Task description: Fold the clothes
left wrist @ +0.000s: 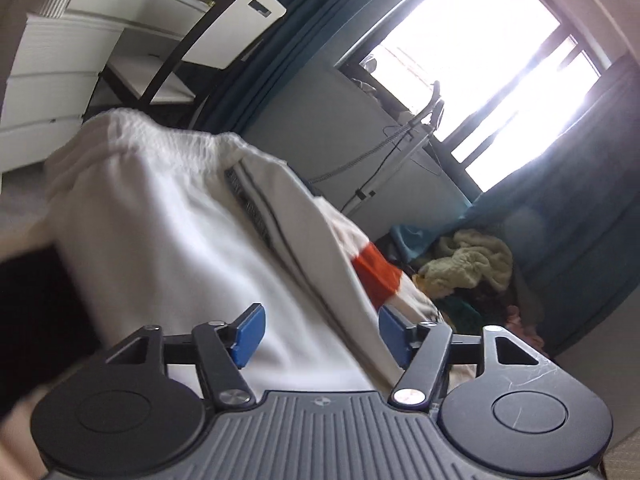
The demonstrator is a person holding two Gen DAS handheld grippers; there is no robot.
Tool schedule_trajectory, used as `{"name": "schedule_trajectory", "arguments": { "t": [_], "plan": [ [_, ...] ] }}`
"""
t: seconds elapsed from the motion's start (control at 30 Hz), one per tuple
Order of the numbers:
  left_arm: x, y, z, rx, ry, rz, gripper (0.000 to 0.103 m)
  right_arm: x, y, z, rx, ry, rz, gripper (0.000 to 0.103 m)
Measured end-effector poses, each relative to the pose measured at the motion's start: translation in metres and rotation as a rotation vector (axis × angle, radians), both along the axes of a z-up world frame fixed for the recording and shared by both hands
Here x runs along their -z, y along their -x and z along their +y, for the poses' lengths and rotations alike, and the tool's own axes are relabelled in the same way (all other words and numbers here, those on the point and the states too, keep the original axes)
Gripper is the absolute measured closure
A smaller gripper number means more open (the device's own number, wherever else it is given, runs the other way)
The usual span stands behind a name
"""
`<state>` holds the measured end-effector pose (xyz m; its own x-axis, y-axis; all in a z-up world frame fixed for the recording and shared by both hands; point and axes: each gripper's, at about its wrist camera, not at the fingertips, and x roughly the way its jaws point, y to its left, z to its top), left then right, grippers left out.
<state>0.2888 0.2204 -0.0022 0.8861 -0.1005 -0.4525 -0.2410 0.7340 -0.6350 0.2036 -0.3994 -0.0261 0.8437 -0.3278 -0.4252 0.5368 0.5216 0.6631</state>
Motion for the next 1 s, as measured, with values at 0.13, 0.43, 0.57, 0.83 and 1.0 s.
{"name": "schedule_trajectory", "arguments": {
  "t": [0.13,0.43,0.57,0.83,1.0],
  "plan": [
    [0.014,0.054,0.004,-0.035,0.094,0.066,0.035,0.004,0.042,0.014,-0.063,-0.093,-0.027,0.036],
    [0.035,0.077,0.021,-0.06,0.37,0.058,0.026,0.032,0.067,0.019,-0.252,-0.275,-0.027,0.037],
    [0.05,0.056,0.024,-0.121,0.289,0.072,0.033,0.054,0.048,0.021,-0.282,-0.27,0.043,0.037],
    [0.079,0.013,0.074,-0.315,0.336,-0.057,0.044,0.089,0.02,0.004,-0.19,-0.289,-0.07,0.039],
    [0.083,-0.01,0.072,-0.432,0.249,-0.12,0.044,0.093,0.005,-0.006,-0.141,-0.235,-0.079,0.053]
  ]
}}
